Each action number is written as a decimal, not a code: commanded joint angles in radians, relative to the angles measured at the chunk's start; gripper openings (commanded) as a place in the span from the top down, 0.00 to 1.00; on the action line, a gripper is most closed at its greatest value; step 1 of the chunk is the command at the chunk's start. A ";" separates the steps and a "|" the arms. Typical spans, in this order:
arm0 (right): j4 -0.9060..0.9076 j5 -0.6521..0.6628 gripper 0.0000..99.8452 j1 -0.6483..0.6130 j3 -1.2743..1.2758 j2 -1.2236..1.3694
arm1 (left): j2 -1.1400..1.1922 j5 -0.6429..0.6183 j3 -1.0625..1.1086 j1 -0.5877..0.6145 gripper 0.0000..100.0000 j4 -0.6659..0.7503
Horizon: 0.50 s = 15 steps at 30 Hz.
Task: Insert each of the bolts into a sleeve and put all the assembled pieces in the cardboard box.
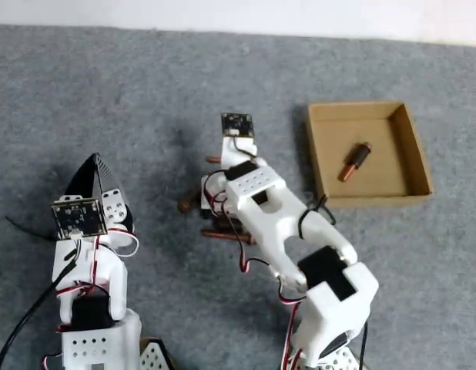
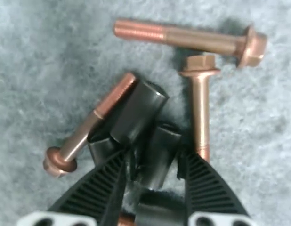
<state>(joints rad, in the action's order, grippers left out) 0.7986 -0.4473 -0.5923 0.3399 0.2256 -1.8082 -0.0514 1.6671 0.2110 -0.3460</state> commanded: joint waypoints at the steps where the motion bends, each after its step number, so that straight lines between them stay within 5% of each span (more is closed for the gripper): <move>1: 0.012 -0.011 0.85 0.047 -0.024 -0.001 | -0.004 -0.008 0.004 -0.015 0.99 0.020; 15: 0.012 -0.006 0.85 0.133 -0.024 0.005 | -0.004 -0.008 0.002 -0.015 0.99 0.020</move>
<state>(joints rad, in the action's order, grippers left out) 0.8002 -0.4473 -0.4879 0.3399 0.2317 -1.8082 -0.0514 1.6671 0.2110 -0.3460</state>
